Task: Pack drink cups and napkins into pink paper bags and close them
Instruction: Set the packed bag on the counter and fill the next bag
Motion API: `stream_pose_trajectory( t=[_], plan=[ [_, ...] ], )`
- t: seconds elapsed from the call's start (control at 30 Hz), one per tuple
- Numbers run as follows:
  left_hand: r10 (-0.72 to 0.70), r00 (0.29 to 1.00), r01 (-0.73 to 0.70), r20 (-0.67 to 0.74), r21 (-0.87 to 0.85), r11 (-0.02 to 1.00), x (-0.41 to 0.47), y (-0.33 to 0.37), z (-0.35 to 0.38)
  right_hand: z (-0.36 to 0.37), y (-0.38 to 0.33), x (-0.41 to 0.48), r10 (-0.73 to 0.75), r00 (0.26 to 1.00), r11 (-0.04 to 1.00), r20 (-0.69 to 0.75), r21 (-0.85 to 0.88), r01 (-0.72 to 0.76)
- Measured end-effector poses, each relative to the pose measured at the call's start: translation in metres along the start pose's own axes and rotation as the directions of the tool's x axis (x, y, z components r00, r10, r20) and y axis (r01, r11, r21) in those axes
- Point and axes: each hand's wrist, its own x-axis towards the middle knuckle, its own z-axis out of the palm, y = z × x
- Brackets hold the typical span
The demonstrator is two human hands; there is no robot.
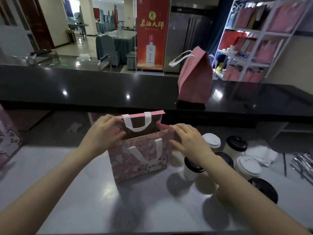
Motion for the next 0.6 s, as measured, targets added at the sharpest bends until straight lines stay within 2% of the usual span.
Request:
stream_pose_trajectory(
  t=[0.1,0.2,0.27,0.37,0.47,0.6],
  plan=[
    [-0.034,0.998,0.031,0.047,0.063,0.998,0.019,-0.003,-0.001,0.003,0.028,-0.010,0.155,0.966,0.986,0.205,-0.088,-0.139],
    [0.009,0.978,-0.025,0.210,0.072,0.997,0.034,-0.013,0.004,0.016,0.042,-0.019,0.284,0.818,0.951,0.500,-0.257,-0.173],
    [0.051,0.952,-0.078,0.303,0.080,0.994,0.039,-0.022,0.009,0.025,0.048,-0.025,0.341,0.727,0.935,0.596,-0.299,-0.193],
    [0.033,0.918,-0.095,0.394,0.139,0.986,0.039,-0.037,0.015,0.035,0.051,-0.032,0.388,0.664,0.916,0.640,-0.349,-0.199],
    [0.023,0.889,-0.117,0.458,0.178,0.977,0.032,-0.044,0.023,0.039,0.050,-0.035,0.388,0.653,0.915,0.650,-0.359,-0.185],
    [0.068,0.892,-0.152,0.447,0.154,0.976,0.018,-0.039,0.030,0.038,0.045,-0.038,0.374,0.650,0.925,0.662,-0.320,-0.206]
  ],
)
